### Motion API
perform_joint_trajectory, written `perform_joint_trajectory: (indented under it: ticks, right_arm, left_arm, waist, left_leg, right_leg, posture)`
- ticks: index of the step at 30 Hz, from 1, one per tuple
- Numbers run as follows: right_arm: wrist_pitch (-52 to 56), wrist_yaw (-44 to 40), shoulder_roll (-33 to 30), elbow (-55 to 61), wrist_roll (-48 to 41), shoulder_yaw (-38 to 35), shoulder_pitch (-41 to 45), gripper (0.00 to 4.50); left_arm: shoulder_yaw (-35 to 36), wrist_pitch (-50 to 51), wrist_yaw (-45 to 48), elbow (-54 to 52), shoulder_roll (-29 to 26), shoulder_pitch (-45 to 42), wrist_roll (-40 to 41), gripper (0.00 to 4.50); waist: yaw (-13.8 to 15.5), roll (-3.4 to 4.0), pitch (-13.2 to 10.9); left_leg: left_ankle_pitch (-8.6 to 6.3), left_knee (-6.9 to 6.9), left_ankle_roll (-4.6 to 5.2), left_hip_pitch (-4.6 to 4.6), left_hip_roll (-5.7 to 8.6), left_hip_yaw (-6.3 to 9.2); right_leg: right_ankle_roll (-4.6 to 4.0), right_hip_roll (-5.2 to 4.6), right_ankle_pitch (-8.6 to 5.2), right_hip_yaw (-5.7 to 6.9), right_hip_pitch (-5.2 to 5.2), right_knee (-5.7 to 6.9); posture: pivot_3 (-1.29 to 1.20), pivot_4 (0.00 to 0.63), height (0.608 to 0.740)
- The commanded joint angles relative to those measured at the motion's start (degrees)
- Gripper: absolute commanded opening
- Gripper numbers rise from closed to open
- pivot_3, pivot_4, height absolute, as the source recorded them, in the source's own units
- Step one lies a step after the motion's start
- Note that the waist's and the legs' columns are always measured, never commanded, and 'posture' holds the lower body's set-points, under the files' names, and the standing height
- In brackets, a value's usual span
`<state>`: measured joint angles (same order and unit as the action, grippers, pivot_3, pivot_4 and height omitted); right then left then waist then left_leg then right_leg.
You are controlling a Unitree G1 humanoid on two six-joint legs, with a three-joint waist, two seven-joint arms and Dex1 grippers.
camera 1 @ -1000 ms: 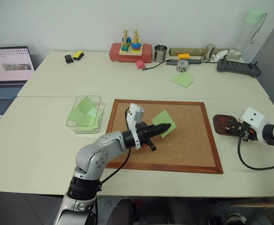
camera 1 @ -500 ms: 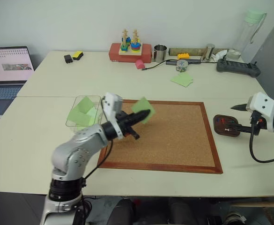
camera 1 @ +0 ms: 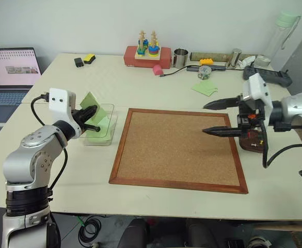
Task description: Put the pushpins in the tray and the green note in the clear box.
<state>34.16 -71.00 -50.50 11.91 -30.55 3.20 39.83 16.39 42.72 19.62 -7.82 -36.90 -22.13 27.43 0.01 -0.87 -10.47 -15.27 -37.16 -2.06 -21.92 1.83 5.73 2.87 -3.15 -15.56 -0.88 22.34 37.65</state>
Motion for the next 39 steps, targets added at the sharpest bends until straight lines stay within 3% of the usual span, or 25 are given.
perform_joint_trajectory:
  ticks: [1, 5, 17, 22, 25, 28, 35, 39]
  right_arm:
    - [-0.6, -0.7, 0.7, 0.4, -0.1, 0.2, 1.8, 3.70]
    - [-0.6, -1.4, 1.2, 0.0, 0.1, 0.5, 2.2, 3.72]
    - [-1.8, -3.1, 1.2, -2.1, 1.8, 1.4, 3.2, 3.72]
    - [-2.2, -1.3, 0.3, -1.8, 2.3, -1.4, 1.1, 3.72]
    - [-4.7, 1.4, -1.3, -0.2, 4.2, -4.7, -5.0, 3.72]
    - [-7.3, 2.8, -3.3, 1.3, 5.8, -7.9, -12.3, 3.72]
    - [-12.2, 1.6, -9.5, -1.4, 8.6, -22.5, -34.8, 3.72]
    - [-13.8, 1.2, -9.5, -1.9, 8.9, -26.7, -41.3, 3.72]
  left_arm:
    - [-0.4, -2.8, -0.8, 1.4, -1.1, 0.4, -4.1, 0.00]
    - [-1.4, -3.2, -0.1, 1.6, -0.6, 0.6, -5.7, 0.47]
    - [1.5, -2.7, -0.8, -4.2, -0.3, 3.8, -6.4, 2.65]
    - [4.7, -2.8, 9.4, -13.6, -4.3, 7.4, 0.7, 3.46]
    - [6.6, -2.7, 21.4, -19.0, -12.9, 16.8, 2.6, 3.46]
    - [9.2, -5.1, 25.8, -18.3, -17.8, 23.1, 0.7, 3.46]
    - [14.7, -11.1, 36.4, -12.1, -21.2, 33.6, -1.3, 3.46]
    - [15.5, -14.2, 37.4, -9.5, -20.4, 36.0, -2.9, 3.46]
  waist:
    - [-0.1, 0.00, 0.0]
    - [-0.1, -0.01, 0.0]
    - [-0.1, -0.01, 0.0]
    - [-0.1, -0.04, 0.0]
    - [-0.2, -0.05, 0.0]
    - [-0.1, 0.05, -0.1]
    - [0.1, 0.08, -0.1]
    - [-0.2, 0.06, -0.1]
  left_leg:
    - [0.00, 0.03, 0.00, 0.01, -0.01, 0.01]
    - [-0.04, 0.04, 0.07, 0.01, -0.05, 0.02]
    - [-0.06, 0.04, 0.11, 0.02, -0.08, 0.00]
    - [-0.06, 0.05, 0.09, 0.00, -0.11, -0.01]
    - [-0.06, 0.11, 0.07, 0.00, -0.15, -0.06]
    - [-0.09, 0.20, 0.00, 0.03, -0.19, -0.16]
    - [-0.16, 0.16, 0.15, 0.14, -0.18, -0.25]
    - [-0.16, 0.15, 0.16, 0.21, -0.29, -0.29]
  right_leg:
    - [0.00, 0.00, 0.00, 0.01, 0.01, 0.00]
    - [0.00, 0.00, 0.00, 0.02, 0.03, 0.04]
    - [0.00, -0.01, 0.00, -0.01, 0.06, 0.07]
    - [-0.01, -0.03, 0.00, 0.00, 0.07, 0.07]
    - [-0.03, -0.03, -0.01, -0.04, 0.08, 0.01]
    - [-0.12, -0.03, -0.08, -0.08, 0.10, -0.05]
    - [-0.17, 0.04, -0.07, 0.02, -0.06, 0.03]
    - [-0.17, 0.04, -0.08, -0.04, -0.09, 0.05]
  posture:
    - [0.00, 0.150, 0.740]
    - [0.00, 0.150, 0.740]
    - [0.00, 0.150, 0.740]
    - [0.00, 0.150, 0.740]
    - [0.00, 0.150, 0.740]
    - [0.00, 0.150, 0.740]
    - [0.00, 0.150, 0.740]
    - [0.00, 0.150, 0.740]
